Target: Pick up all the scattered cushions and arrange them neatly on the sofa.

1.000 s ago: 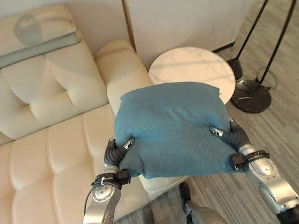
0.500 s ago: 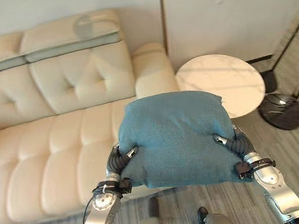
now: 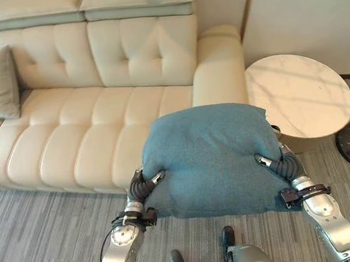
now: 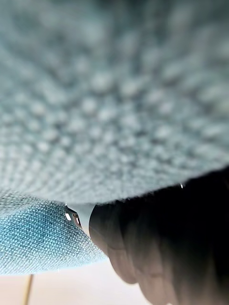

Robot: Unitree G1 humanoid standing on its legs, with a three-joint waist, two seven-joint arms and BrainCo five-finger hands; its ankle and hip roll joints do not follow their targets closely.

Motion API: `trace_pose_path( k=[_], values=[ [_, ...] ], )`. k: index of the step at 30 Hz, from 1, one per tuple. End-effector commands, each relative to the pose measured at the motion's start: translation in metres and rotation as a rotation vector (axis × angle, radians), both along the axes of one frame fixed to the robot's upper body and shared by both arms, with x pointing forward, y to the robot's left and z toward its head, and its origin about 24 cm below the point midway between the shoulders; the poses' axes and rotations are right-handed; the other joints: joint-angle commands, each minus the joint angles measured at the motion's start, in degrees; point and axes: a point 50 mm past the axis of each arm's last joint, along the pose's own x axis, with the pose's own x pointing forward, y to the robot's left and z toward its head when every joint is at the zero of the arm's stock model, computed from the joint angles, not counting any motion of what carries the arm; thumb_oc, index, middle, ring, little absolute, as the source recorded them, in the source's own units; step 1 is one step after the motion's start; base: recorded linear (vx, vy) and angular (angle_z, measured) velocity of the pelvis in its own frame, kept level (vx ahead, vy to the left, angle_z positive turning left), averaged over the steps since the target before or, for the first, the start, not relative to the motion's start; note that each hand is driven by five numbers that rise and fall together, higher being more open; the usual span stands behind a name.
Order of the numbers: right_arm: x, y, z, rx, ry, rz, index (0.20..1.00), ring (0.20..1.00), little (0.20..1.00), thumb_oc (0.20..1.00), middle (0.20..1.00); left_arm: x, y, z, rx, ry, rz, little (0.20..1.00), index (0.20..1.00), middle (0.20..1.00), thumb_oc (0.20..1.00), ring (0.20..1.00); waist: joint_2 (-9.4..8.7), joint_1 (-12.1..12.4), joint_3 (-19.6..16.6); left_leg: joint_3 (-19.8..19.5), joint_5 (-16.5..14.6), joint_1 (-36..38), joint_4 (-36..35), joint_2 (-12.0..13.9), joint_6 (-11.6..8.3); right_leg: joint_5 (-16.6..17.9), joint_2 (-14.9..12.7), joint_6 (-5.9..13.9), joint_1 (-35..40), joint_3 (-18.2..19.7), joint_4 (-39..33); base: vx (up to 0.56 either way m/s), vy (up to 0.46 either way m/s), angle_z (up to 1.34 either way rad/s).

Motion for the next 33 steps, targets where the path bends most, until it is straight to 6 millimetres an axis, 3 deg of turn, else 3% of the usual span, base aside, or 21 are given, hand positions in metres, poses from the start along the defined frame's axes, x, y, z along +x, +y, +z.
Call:
trace_pose_path(
  k=[1, 9, 13, 17, 20, 21, 23, 24, 25, 26, 29, 30, 31, 33],
  values=[
    [0.010, 0.029, 0.050, 0.064, -0.276, 0.129, 0.200, 0.200, 0.200, 0.200, 0.200, 0.008, -0.008, 0.043, -0.047, -0.238, -0.067, 0.200, 0.200, 0.200, 0.200, 0.200, -2.60, 0.1, -3.8, -1.5, -4.7, -2.7, 4.9, -1.3, -0.79, -3.4, -1.0, 5.19, 4.9, 1.1, -5.2, -0.01, 0.143, 0.15],
    [0.010, 0.043, 0.046, 0.117, -0.255, 0.185, 0.200, 0.200, 0.200, 0.200, 0.200, 0.006, -0.001, 0.044, 0.015, -0.239, -0.073, 0.200, 0.200, 0.200, 0.200, 0.200, -3.75, 1.9, -3.4, -4.1, -5.2, -3.2, 4.0, -4.3, 1.87, -4.7, -3.1, 6.53, 3.7, 3.4, -0.2, 0.04, 0.185, 0.11],
    [0.009, 0.049, 0.051, 0.157, -0.282, 0.211, 0.200, 0.200, 0.200, 0.200, 0.200, 0.008, 0.002, 0.049, 0.033, -0.256, -0.069, 0.200, 0.200, 0.200, 0.200, 0.200, -3.30, 2.7, -2.5, -6.3, -6.9, -3.4, 5.4, -6.3, 3.82, -6.5, -4.2, 6.56, 1.0, 6.0, 8.8, 0.11, 0.218, 0.07],
    [0.009, 0.051, 0.055, 0.158, -0.297, 0.228, 0.200, 0.200, 0.200, 0.200, 0.200, 0.011, -0.001, 0.051, 0.050, -0.267, -0.084, 0.200, 0.200, 0.200, 0.200, 0.200, -2.11, 1.5, -1.4, -9.3, -8.5, -1.3, 5.2, -7.4, 4.75, -5.4, -1.5, 6.06, -6.0, 9.4, 18.8, 0.16, 0.148, 0.45],
    [0.008, 0.051, 0.056, 0.160, -0.301, 0.238, 0.200, 0.200, 0.200, 0.200, 0.200, 0.010, 0.000, 0.051, 0.057, -0.271, -0.084, 0.200, 0.200, 0.200, 0.200, 0.200, -1.37, 0.6, -0.7, -10.4, -9.2, 0.9, 4.3, -7.7, 4.79, -5.3, -0.4, 5.67, -9.7, 8.4, 19.1, 0.23, 0.087, 0.31],
    [0.006, 0.049, 0.056, 0.168, -0.299, 0.242, 0.200, 0.200, 0.200, 0.200, 0.200, 0.009, -0.001, 0.052, 0.058, -0.276, -0.086, 0.200, 0.200, 0.200, 0.200, 0.200, -1.32, -0.4, -0.2, -11.9, -10.3, 3.2, 3.9, -8.8, 4.80, -4.2, 1.2, 5.79, -13.0, 7.7, 16.3, 0.33, 0.086, 0.35],
    [0.005, 0.046, 0.055, 0.175, -0.293, 0.240, 0.200, 0.200, 0.200, 0.200, 0.200, 0.008, -0.003, 0.051, 0.054, -0.276, -0.089, 0.200, 0.200, 0.200, 0.200, 0.200, -1.13, -1.7, 0.3, -13.9, -11.8, 6.2, 3.2, -10.0, 4.49, -2.3, 2.5, 6.66, -15.2, 5.4, 12.3, 0.49, 0.081, 0.73],
    [0.003, 0.043, 0.054, 0.172, -0.287, 0.232, 0.200, 0.200, 0.200, 0.200, 0.200, 0.008, -0.004, 0.049, 0.055, -0.272, -0.090, 0.200, 0.200, 0.200, 0.200, 0.200, -1.44, -2.2, -0.3, -15.4, -12.9, 8.4, 2.8, -11.2, 3.96, -1.3, 2.5, 7.16, -15.6, 1.1, 6.8, 0.39, 0.021, 0.94],
    [0.003, 0.043, 0.054, 0.171, -0.286, 0.232, 0.200, 0.200, 0.200, 0.200, 0.200, 0.008, -0.004, 0.049, 0.055, -0.272, -0.090, 0.200, 0.200, 0.200, 0.200, 0.200, -1.33, -2.4, -0.2, -15.6, -12.9, 8.6, 2.8, -11.1, 3.94, -1.3, 2.6, 7.16, -15.4, 0.8, 6.6, 0.55, -0.043, 0.88],
    [0.001, 0.039, 0.051, 0.166, -0.277, 0.220, 0.200, 0.200, 0.200, 0.200, 0.200, 0.007, -0.004, 0.048, 0.056, -0.273, -0.093, 0.200, 0.200, 0.200, 0.200, 0.200, -1.52, -2.8, -0.9, -16.2, -13.2, 10.4, 3.3, -11.7, 3.56, -0.6, 2.1, 6.76, -16.1, -2.9, 5.4, 0.30, -0.043, 0.74],
    [-0.004, 0.037, 0.051, 0.179, -0.272, 0.216, 0.200, 0.200, 0.200, 0.200, 0.200, 0.004, -0.006, 0.046, 0.045, -0.263, -0.101, 0.200, 0.200, 0.200, 0.200, 0.200, -1.14, -3.2, -1.5, -17.0, -14.1, 11.7, 4.2, -11.3, 3.22, -1.8, 2.3, 6.02, -14.1, -3.3, 4.2, 0.34, -0.070, 0.57],
    [-0.008, 0.031, 0.046, 0.176, -0.257, 0.196, 0.200, 0.200, 0.200, 0.200, 0.200, 0.003, -0.014, 0.044, 0.021, -0.258, -0.123, 0.200, 0.200, 0.200, 0.200, 0.200, -1.01, -4.2, -2.9, -17.9, -11.6, 10.9, 8.3, -11.2, 1.38, -0.4, 2.3, 4.37, -12.5, -1.0, 4.4, 0.40, -0.077, 0.22],
    [-0.007, 0.026, 0.046, 0.157, -0.257, 0.178, 0.200, 0.200, 0.200, 0.200, 0.200, 0.004, -0.015, 0.045, -0.003, -0.263, -0.124, 0.200, 0.200, 0.200, 0.200, 0.200, -0.39, -4.6, -3.6, -15.8, -10.3, 10.5, 11.5, -9.9, -0.85, -0.1, 2.1, 4.15, -10.7, -1.7, 3.9, 0.51, -0.087, 0.51],
    [-0.007, 0.024, 0.049, 0.155, -0.268, 0.179, 0.200, 0.200, 0.200, 0.200, 0.200, 0.002, -0.016, 0.044, -0.009, -0.259, -0.137, 0.200, 0.200, 0.200, 0.200, 0.200, 0.49, -5.3, -4.0, -12.4, -7.3, 8.1, 18.8, -7.5, -2.89, -0.8, 2.7, 3.31, -8.1, -1.0, 2.9, 0.34, -0.040, 0.58]
  ],
)
